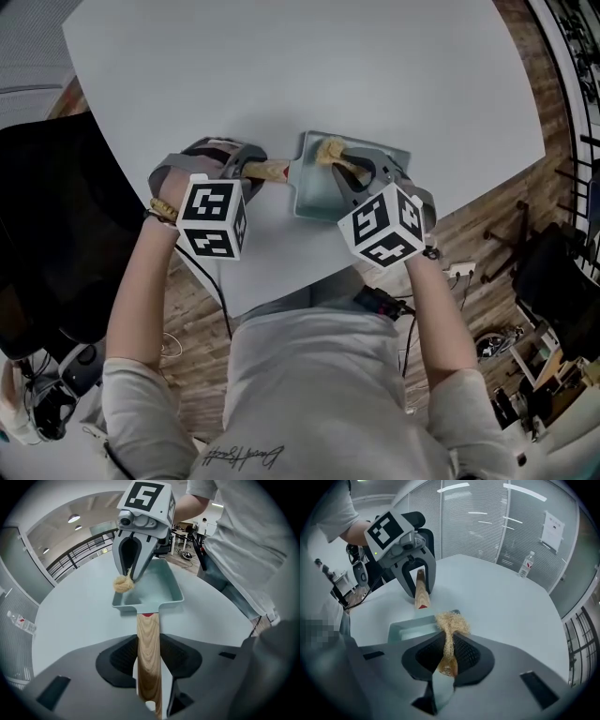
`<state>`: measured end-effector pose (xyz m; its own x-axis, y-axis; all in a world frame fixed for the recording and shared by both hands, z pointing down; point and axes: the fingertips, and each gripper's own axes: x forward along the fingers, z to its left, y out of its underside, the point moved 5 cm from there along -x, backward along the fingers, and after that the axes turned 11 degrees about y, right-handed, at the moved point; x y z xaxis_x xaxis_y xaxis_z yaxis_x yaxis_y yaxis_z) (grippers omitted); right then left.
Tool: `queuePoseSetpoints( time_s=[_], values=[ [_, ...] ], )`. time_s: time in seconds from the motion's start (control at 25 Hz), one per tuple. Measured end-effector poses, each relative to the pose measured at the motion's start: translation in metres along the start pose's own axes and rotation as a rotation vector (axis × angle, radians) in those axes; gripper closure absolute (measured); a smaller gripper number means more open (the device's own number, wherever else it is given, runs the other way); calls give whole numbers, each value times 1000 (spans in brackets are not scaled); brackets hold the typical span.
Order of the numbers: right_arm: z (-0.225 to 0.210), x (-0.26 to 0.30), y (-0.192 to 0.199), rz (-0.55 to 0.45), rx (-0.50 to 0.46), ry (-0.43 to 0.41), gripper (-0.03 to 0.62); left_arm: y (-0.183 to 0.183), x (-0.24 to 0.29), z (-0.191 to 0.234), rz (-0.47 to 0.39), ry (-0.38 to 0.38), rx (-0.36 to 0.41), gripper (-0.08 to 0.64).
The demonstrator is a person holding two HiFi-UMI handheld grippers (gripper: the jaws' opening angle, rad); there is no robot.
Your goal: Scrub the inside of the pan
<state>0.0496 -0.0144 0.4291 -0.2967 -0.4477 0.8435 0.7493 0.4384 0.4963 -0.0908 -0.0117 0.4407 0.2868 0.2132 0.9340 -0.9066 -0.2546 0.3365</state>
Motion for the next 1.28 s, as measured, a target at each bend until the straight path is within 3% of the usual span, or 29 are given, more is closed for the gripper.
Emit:
queuePoseSetpoints(
  time_s=[0.4,0.68,0.96,1.28],
  values=[
    [11,42,-5,125,-196,-47,528,-3,0,-1,2,11,10,405],
    [10,46,-9,218,-249,-126,528,-5,-1,0,7,7,1,405],
    [20,41,-8,240,-292,-157,528,-6,-1,1,15,6,-27,405],
    [61,19,6,280,-300,-299,528,-9,-3,2,26,-2,-45,405]
  ],
)
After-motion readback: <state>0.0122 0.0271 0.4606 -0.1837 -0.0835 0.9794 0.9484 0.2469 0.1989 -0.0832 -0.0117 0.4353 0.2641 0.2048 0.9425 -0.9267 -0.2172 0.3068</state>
